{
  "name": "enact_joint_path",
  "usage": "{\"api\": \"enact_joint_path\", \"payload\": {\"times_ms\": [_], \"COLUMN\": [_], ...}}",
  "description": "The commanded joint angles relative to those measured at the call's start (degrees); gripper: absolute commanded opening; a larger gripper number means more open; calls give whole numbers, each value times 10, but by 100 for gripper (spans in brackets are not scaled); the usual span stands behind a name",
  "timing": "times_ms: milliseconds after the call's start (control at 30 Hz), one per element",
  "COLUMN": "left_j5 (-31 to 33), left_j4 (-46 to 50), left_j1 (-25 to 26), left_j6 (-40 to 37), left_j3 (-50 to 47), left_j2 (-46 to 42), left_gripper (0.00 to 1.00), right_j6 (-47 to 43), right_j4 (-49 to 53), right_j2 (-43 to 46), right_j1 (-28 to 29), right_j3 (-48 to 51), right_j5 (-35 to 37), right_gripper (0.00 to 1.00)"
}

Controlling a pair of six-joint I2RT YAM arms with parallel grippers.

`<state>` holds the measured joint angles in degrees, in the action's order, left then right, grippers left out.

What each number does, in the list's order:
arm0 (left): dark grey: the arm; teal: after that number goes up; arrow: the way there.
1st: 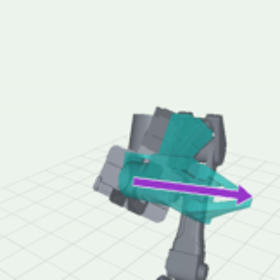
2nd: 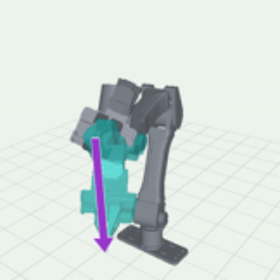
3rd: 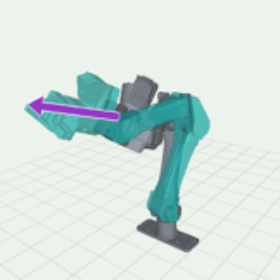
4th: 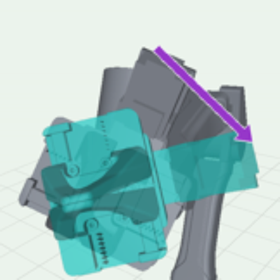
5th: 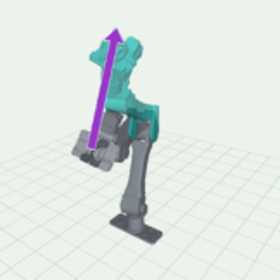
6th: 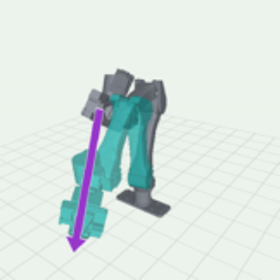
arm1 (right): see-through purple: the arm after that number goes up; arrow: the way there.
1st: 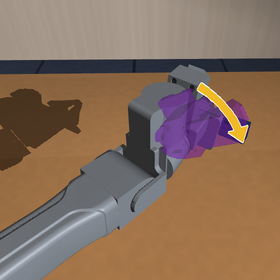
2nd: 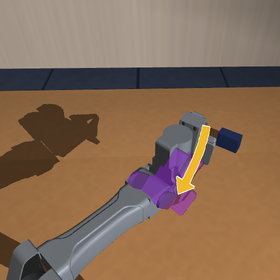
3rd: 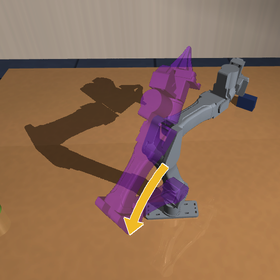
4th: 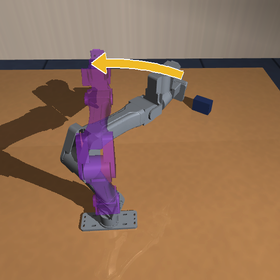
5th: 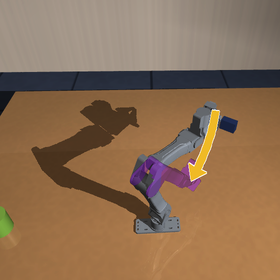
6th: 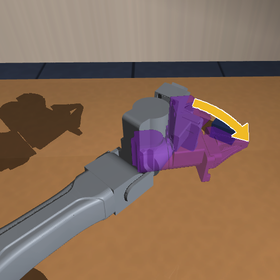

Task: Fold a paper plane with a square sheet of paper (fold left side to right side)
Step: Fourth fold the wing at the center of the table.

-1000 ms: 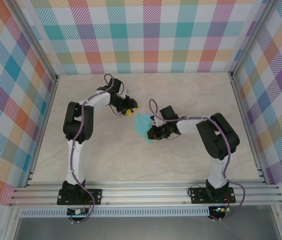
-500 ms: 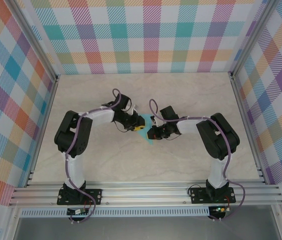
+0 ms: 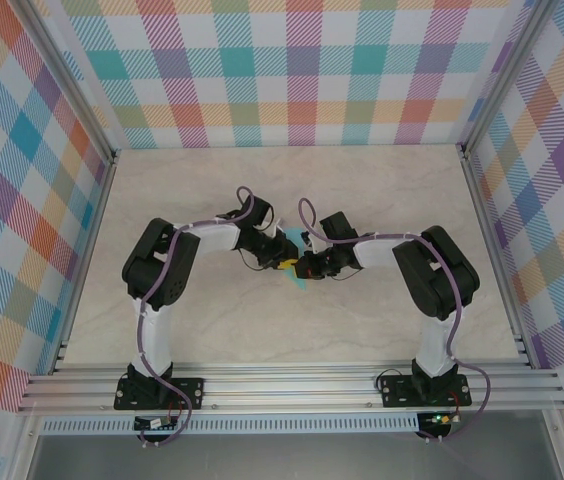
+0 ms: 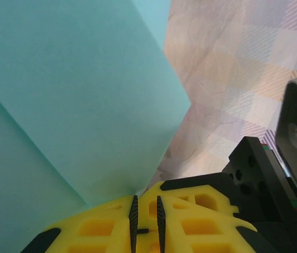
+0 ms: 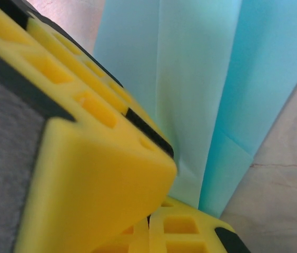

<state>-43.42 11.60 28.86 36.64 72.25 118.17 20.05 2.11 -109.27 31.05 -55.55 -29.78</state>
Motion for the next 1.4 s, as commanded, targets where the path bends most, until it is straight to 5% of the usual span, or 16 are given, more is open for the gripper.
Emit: {"api": "enact_joint_path", "payload": {"times_ms": [0,867,1367], "left_j5": [-8,202,160], "left_j4": [-3,106,99], "left_j1": [9,-39,-95], "left_j6": [7,-57,-75], "left_j3": [6,186,321], "left_j2": [23,108,171], "left_gripper": [18,19,26], "right_j6": [-12,-12,-13], "right_j4": [93,110,100], "right_j2": [-24,-23,-22], "right_j1": [-4,-3,-2], "right_j3": [29,35,36], "right_j5": [37,63,46], "right_gripper": [0,0,0]}}
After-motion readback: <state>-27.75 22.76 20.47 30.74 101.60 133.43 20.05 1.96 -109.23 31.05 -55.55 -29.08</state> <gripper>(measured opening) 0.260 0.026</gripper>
